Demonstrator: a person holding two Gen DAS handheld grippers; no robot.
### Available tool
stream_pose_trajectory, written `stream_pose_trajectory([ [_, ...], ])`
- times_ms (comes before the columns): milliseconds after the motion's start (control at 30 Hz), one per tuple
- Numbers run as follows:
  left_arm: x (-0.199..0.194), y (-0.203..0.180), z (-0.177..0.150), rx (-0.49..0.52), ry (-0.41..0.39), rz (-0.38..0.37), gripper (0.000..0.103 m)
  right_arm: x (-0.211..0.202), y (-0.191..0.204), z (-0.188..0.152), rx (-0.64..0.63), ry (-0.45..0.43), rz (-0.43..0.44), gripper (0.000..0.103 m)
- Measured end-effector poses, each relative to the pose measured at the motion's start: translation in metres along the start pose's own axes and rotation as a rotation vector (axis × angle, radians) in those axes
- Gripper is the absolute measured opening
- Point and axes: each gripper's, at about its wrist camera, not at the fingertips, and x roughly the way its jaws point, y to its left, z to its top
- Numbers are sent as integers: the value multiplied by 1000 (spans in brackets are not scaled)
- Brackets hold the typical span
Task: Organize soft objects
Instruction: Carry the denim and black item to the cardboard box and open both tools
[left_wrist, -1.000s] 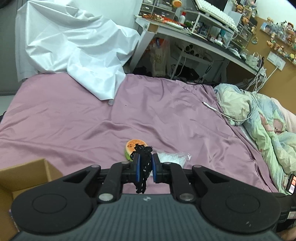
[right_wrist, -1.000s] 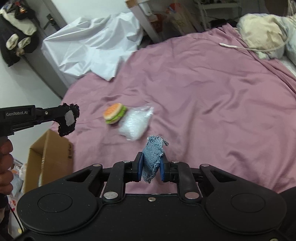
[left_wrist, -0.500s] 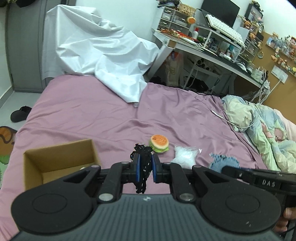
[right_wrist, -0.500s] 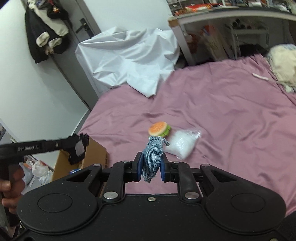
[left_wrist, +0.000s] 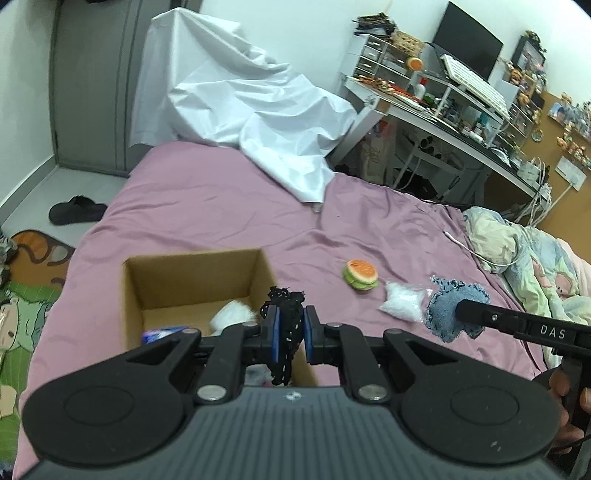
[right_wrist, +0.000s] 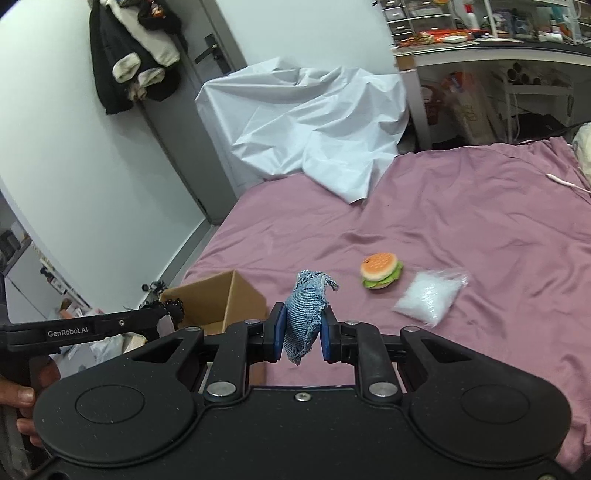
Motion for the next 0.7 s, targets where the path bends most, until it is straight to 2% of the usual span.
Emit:
stream_pose_trajectory([
  [400, -11, 60, -26, -95, 12, 21, 12, 17, 41, -10, -37, 28, 20, 20],
  [667, -11, 72, -38, -119, 28, 15, 14, 28, 70, -9, -80, 43, 65, 20],
  [700, -12, 71, -39, -108, 21, 14, 17, 30, 73, -8, -82, 43, 70, 20],
])
